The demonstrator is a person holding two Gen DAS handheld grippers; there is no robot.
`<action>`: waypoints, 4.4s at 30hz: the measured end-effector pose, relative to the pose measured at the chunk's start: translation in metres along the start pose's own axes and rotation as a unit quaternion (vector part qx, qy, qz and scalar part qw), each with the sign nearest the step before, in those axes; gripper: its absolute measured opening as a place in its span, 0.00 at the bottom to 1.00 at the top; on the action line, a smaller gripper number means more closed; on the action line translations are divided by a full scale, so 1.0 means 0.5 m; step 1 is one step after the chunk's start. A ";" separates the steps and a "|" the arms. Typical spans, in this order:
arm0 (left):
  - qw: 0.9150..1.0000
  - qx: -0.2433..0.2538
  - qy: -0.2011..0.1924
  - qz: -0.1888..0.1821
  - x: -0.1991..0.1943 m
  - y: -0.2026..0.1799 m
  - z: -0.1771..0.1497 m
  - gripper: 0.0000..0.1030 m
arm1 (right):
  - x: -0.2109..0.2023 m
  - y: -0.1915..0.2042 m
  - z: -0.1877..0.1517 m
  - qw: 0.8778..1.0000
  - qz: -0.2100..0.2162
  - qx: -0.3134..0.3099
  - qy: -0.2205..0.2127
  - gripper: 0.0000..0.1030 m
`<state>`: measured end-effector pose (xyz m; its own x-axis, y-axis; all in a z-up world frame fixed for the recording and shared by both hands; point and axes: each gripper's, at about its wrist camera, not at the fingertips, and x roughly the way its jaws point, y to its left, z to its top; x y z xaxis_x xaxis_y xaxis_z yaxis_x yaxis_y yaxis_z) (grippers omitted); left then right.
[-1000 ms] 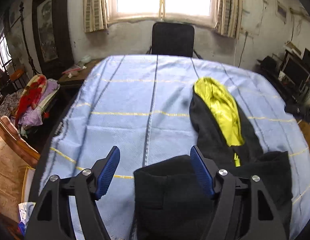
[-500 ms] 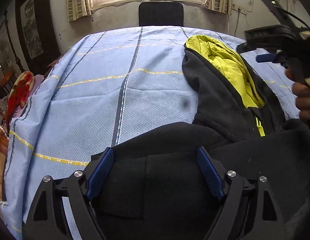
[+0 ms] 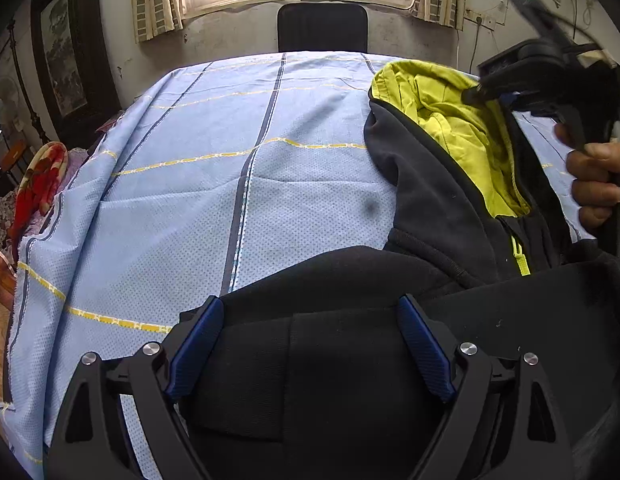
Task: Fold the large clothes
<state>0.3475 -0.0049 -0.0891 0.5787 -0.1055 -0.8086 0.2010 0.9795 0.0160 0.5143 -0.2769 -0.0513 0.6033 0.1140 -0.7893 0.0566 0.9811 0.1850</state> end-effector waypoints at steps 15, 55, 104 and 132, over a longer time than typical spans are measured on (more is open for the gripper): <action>0.999 -0.013 -0.008 -0.037 -0.015 0.021 0.000 0.86 | -0.270 0.080 -0.163 0.991 0.000 -0.112 -0.072 0.17; 0.981 -0.007 0.077 -0.176 -0.098 -0.050 -0.047 0.86 | -0.340 -0.102 -0.418 0.985 0.153 0.068 0.046 0.63; 0.982 0.088 -0.027 -0.166 -0.195 -0.165 -0.018 0.25 | -0.367 -0.041 -0.409 0.984 0.174 0.026 0.024 0.32; 0.985 0.017 -0.020 -0.171 -0.290 0.044 -0.165 0.38 | -0.487 -0.235 -0.583 0.977 0.192 0.096 0.004 0.42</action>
<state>0.2028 0.0459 -0.0198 0.5039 -0.4352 -0.7461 0.4161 0.8793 -0.2319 0.1289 -0.3743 -0.0513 0.6026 0.4697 -0.6452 -0.0235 0.8185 0.5740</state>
